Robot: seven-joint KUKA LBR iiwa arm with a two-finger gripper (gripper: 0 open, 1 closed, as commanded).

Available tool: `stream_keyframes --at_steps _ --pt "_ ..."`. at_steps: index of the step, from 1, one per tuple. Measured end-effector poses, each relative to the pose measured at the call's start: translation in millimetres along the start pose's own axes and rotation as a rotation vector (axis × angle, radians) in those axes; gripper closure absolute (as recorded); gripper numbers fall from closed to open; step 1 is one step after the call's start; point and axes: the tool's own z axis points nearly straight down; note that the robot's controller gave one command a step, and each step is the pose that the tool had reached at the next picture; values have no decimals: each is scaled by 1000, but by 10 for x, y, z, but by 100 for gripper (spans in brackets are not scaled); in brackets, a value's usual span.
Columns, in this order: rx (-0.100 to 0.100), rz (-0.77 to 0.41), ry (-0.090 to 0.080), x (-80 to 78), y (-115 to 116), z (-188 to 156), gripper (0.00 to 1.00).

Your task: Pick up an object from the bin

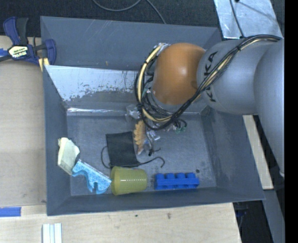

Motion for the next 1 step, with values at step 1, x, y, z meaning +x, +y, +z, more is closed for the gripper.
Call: stream_keyframes --at_steps 1 --pt "0 -107 -2 -14 -13 99 0"
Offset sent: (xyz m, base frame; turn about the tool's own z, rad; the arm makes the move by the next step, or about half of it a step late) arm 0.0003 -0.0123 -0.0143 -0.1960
